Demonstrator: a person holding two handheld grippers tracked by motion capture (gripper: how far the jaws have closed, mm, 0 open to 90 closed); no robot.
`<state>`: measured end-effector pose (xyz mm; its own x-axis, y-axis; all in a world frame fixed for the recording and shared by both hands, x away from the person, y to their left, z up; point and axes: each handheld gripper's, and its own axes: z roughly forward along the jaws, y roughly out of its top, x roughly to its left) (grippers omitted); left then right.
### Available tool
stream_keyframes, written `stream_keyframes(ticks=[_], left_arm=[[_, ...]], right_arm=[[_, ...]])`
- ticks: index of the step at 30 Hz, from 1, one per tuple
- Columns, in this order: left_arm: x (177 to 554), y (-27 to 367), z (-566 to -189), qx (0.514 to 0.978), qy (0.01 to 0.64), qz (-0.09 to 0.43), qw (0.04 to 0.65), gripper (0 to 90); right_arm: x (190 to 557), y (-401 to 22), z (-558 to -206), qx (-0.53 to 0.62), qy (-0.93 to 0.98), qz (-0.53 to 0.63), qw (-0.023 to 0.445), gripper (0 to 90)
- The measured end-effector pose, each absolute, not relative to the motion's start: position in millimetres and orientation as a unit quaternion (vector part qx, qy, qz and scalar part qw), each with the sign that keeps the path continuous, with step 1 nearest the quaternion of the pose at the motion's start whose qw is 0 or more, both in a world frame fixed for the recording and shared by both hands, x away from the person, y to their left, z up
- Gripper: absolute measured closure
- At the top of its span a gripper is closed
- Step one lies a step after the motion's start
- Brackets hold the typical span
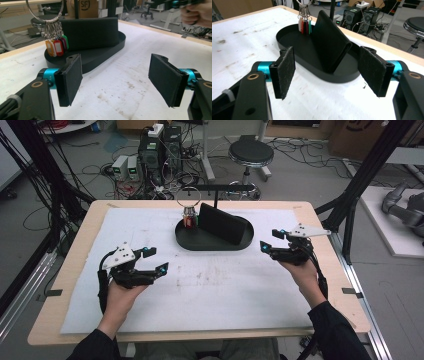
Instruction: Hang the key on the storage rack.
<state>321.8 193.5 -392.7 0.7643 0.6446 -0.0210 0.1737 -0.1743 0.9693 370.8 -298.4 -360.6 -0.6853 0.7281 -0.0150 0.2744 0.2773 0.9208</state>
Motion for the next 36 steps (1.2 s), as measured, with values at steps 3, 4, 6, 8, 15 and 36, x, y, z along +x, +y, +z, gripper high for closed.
stream_keyframes(ticks=[3,4,6,8,15,36], left_arm=[[328,190,-393,0.739,0.283,0.206,0.576,26.1],[330,189,-394,0.74,0.283,0.206,0.575,25.8],[334,186,-395,0.741,0.286,0.21,0.57,25.7],[336,184,-396,0.742,0.288,0.217,0.565,25.3],[334,184,-400,0.741,0.295,0.242,0.553,25.2],[320,209,-409,0.732,0.324,0.258,0.541,25.1]], right_arm=[[359,-308,-364,0.339,0.758,0.512,0.219,29.5],[355,-311,-366,0.342,0.755,0.515,0.219,28.9],[349,-315,-369,0.348,0.752,0.516,0.216,28.2],[342,-319,-373,0.354,0.748,0.519,0.215,27.5],[328,-325,-384,0.371,0.734,0.525,0.219,26.4],[332,-337,-399,0.398,0.728,0.507,0.235,24.6]])
